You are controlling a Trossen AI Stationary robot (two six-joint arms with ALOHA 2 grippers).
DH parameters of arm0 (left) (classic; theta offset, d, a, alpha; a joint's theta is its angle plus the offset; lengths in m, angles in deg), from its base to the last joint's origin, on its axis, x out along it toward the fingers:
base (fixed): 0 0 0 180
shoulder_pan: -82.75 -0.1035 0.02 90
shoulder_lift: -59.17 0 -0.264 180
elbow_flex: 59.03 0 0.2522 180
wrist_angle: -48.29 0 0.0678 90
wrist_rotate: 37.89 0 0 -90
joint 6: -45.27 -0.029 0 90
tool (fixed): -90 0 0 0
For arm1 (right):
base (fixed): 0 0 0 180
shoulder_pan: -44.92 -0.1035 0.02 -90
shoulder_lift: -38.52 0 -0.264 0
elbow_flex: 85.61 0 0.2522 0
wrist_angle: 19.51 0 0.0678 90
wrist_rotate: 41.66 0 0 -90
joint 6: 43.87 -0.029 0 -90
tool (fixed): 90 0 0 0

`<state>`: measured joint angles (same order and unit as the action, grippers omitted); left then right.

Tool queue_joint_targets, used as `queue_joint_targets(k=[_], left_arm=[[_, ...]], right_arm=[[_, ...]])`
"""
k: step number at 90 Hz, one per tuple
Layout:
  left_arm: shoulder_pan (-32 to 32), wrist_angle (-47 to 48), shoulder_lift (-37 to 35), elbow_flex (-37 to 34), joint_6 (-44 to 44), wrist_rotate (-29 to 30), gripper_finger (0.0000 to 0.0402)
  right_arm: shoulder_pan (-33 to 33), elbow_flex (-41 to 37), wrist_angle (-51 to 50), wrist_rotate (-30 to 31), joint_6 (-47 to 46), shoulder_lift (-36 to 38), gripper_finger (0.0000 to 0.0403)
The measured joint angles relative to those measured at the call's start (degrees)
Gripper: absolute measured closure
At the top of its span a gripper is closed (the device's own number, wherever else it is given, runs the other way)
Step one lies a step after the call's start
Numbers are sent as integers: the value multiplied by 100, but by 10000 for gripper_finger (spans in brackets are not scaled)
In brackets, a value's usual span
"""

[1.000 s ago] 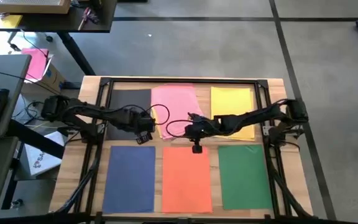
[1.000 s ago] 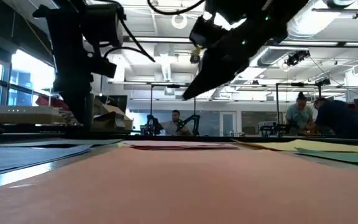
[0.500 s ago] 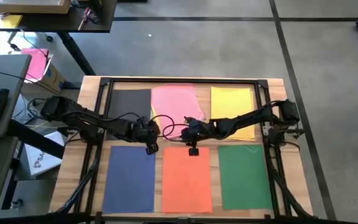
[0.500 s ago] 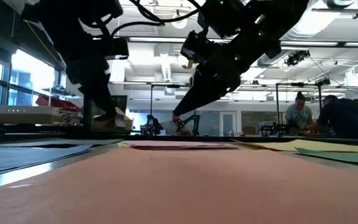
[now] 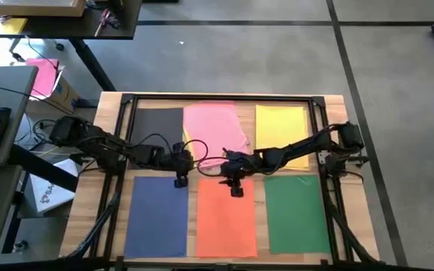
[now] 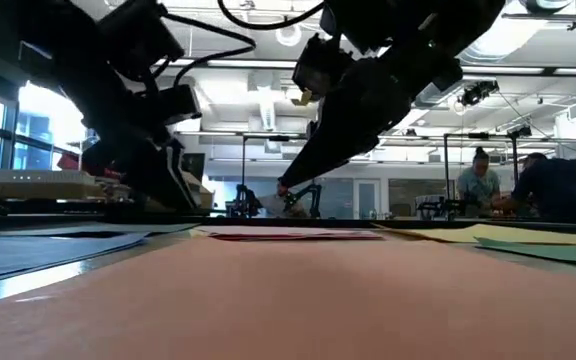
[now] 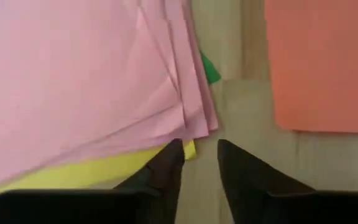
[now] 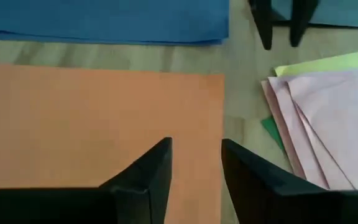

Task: Organize paper
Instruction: Stack the yellow paper on top of the yellow paper

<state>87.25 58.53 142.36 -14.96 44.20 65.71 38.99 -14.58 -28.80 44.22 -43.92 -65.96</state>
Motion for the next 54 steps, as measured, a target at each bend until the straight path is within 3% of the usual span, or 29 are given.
queue_joint_targets(k=[13,26,40,54], left_arm=[[-232,-341,258,-48,-359,-340,264],[-406,-472,670,-30,-412,-234,262],[-528,-703,991,-20,-394,-382,290],[-525,-870,1200,-13,-305,-417,353]], right_arm=[[-25,0,4,-2,-2,0,279],[-23,0,26,0,-17,0,279],[-21,0,43,3,-15,0,279],[-23,0,46,3,-17,0,279]])
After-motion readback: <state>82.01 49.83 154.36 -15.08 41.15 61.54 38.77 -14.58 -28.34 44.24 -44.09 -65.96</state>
